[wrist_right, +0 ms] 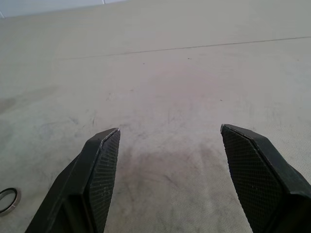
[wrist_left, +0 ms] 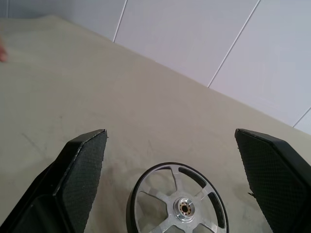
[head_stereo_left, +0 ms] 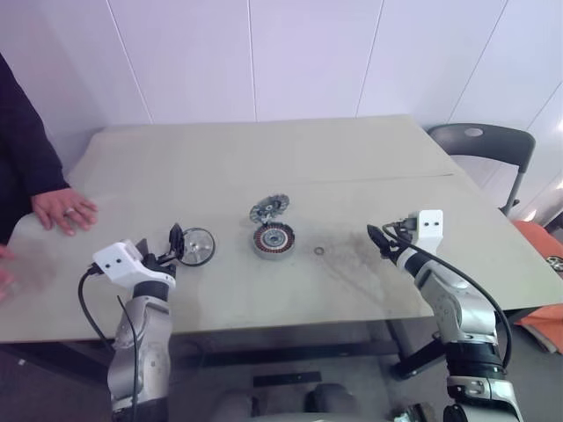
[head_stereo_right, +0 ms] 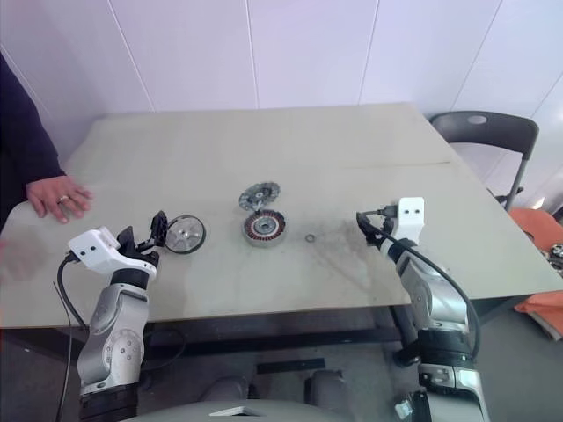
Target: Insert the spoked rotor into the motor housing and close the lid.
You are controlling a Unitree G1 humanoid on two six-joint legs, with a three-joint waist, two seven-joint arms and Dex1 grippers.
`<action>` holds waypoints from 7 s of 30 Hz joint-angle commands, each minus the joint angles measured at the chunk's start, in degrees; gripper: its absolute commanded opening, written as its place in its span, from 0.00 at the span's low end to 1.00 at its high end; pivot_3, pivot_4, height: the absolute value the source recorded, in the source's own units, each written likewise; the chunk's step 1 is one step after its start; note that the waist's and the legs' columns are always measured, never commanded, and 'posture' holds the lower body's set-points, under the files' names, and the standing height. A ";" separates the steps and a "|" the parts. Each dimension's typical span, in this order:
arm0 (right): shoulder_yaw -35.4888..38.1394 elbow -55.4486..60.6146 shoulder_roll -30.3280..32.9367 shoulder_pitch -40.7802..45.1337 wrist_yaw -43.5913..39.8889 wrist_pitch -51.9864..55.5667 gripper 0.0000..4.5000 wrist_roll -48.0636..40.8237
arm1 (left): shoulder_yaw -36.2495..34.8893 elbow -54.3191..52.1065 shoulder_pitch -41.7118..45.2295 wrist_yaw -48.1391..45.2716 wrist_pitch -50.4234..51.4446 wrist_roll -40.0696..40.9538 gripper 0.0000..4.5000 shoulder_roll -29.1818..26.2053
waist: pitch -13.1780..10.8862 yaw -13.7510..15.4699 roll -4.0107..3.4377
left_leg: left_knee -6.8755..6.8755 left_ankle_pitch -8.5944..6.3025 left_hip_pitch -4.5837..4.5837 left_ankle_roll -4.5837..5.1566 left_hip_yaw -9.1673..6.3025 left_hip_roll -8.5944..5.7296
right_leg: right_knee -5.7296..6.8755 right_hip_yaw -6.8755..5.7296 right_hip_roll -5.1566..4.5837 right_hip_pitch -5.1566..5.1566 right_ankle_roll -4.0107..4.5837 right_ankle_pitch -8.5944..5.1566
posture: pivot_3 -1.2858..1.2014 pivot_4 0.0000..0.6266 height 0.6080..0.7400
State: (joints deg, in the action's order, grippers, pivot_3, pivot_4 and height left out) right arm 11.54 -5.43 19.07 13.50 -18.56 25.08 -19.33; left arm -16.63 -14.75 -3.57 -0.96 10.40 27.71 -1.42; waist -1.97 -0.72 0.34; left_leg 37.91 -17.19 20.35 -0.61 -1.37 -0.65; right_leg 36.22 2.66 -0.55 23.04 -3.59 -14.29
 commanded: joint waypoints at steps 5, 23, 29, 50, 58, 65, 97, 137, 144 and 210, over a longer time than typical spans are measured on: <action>-0.24 2.66 -0.12 0.84 -0.37 -0.25 0.77 -0.07 | -0.10 -1.51 0.67 -0.05 -1.00 -0.37 1.00 0.21 | 0.00 -0.01 0.00 | 0.00 0.00 0.00 0.00 0.00 0.00 | 0.00 0.00 0.00 0.00 0.00 0.00 | 0.52 0.00 1.00; -0.27 3.09 -0.11 0.32 0.07 -0.30 0.77 0.02 | 0.16 -1.09 0.85 -0.22 -0.84 -0.63 1.00 0.30 | 0.00 -0.01 0.00 | 0.00 0.00 0.00 0.00 0.00 0.00 | 0.00 0.00 0.00 0.00 -0.01 0.01 | 0.52 0.00 1.00; -0.17 2.92 0.13 0.33 0.04 -0.38 0.77 0.08 | 0.30 -0.95 1.05 -0.25 -0.83 -0.67 1.00 0.35 | 0.00 0.00 0.00 | 0.00 0.00 0.00 0.00 0.00 0.00 | 0.00 0.00 0.00 0.00 -0.02 0.01 | 0.52 0.00 1.00; -0.10 1.61 0.39 1.38 -0.35 -0.84 0.77 0.69 | 0.27 -0.32 1.60 -0.52 -1.18 -1.15 1.00 0.94 | 0.00 0.00 0.00 | 0.00 0.00 0.00 0.00 0.00 0.00 | 0.00 0.00 0.00 0.00 -0.05 0.03 | 0.52 0.00 1.00; -0.13 2.27 0.21 1.16 -0.17 -0.57 0.77 0.59 | 0.33 -0.22 1.76 -0.55 -1.26 -1.20 1.00 0.97 | 0.00 0.00 0.00 | 0.00 0.00 0.00 0.00 0.00 0.00 | 0.00 0.00 0.00 0.00 -0.05 0.03 | 0.52 0.00 1.00; -0.40 1.98 0.01 1.36 -0.19 -0.69 0.77 0.69 | 0.29 -0.36 1.53 -0.62 -1.37 -1.31 1.00 1.15 | 0.00 0.00 0.00 | 0.00 0.00 0.00 0.00 0.00 0.00 | 0.00 0.00 0.00 0.00 -0.06 0.04 | 0.52 0.00 1.00; -1.62 1.25 -0.51 1.79 -0.29 -0.90 0.77 0.69 | 0.17 -1.47 0.43 -0.11 -1.59 -1.25 1.00 1.33 | 0.00 0.00 0.00 | 0.00 0.00 0.00 0.00 0.00 0.00 | 0.00 0.00 0.00 0.00 -0.06 0.04 | 0.52 0.00 1.00; -1.84 1.11 -0.98 1.73 -0.56 -0.99 0.77 0.69 | -0.17 -2.11 -0.06 0.38 -1.39 -1.23 1.00 1.14 | 0.00 -0.01 0.00 | 0.01 0.00 0.00 0.00 0.00 0.00 | 0.00 0.00 0.00 0.00 -0.06 0.04 | 0.52 0.00 1.00; -2.01 0.82 -1.12 1.93 -0.62 -1.39 0.77 0.85 | -0.15 -2.19 -0.22 0.29 -1.41 -1.20 1.00 1.05 | 0.00 0.00 0.00 | 0.01 0.00 0.00 0.00 0.00 0.00 | 0.00 0.00 0.00 0.00 -0.06 0.04 | 0.52 0.00 1.00; -2.31 -1.68 -1.75 4.09 -1.99 -2.39 0.77 2.28 | 0.00 -1.47 0.43 0.61 -2.33 -1.42 1.00 1.73 | 0.00 0.00 0.00 | 0.01 0.00 0.00 0.00 0.00 0.00 | 0.00 0.00 0.00 0.00 -0.06 0.05 | 0.52 0.00 1.00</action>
State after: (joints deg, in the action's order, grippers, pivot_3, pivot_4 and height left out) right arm 9.27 -8.09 17.32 15.85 -20.23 23.42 -17.02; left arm -16.57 -14.25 -4.00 -0.45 9.29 26.62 0.38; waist -1.97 -0.72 0.34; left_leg 37.92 -17.19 20.35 -0.61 -1.37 -0.65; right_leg 36.22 2.66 -0.55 23.04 -3.65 -14.24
